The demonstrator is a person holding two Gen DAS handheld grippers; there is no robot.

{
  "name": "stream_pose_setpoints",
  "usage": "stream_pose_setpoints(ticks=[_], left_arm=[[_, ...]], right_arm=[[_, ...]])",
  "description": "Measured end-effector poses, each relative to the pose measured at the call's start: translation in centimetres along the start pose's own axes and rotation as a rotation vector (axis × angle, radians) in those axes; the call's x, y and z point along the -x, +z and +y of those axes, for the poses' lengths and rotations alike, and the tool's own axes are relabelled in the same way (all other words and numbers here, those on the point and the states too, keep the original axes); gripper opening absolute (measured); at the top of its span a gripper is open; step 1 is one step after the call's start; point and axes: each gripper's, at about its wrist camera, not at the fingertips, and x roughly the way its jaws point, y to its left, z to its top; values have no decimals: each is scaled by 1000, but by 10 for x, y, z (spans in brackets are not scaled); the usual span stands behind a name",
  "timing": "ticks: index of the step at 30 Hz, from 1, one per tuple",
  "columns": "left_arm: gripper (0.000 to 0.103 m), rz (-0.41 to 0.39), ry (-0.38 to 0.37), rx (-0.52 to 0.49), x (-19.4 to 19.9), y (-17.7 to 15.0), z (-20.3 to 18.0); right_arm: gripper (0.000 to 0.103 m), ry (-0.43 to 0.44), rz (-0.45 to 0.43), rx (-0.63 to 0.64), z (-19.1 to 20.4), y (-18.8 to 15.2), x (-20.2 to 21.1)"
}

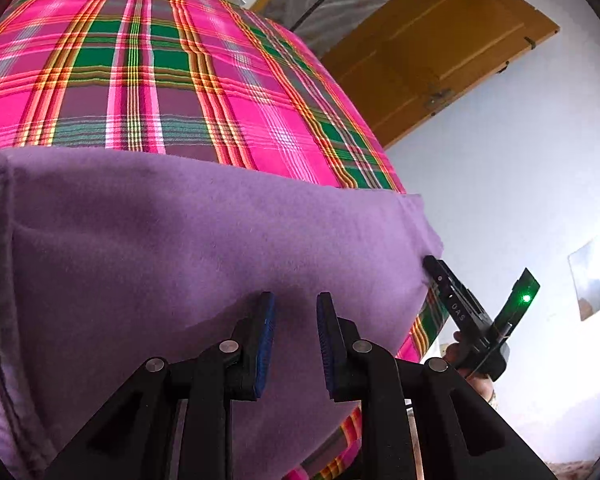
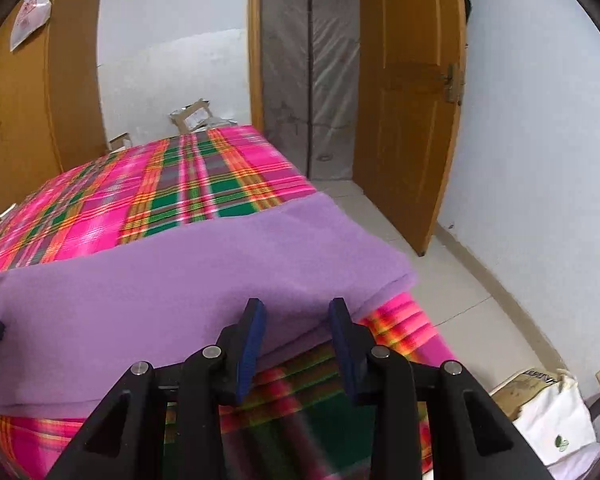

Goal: Fold clothes

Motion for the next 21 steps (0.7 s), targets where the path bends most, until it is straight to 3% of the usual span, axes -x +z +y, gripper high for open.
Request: stream_pose_setpoints(ticks=[5, 7, 10, 13, 18, 21], left_arm=[[22, -10, 5, -7, -4, 3, -2], [22, -14, 7, -9, -5, 3, -3], [22, -18, 9, -9, -8, 5, -4], [22, -15, 10, -8, -9, 6, -5], [22, -17, 7, -5, -9, 7, -4], [22, -18, 7, -2, -8, 7, -4]], right_arm=[[35, -22, 0, -94, -27, 7, -5], [42, -18, 3, -139, -36, 10, -8], [43, -29, 12, -193, -50, 14, -16], [44, 3, 40, -264, -64, 18, -28], [44, 86, 74, -367, -78, 20, -40], [35, 103, 81, -403, -82, 18, -42]])
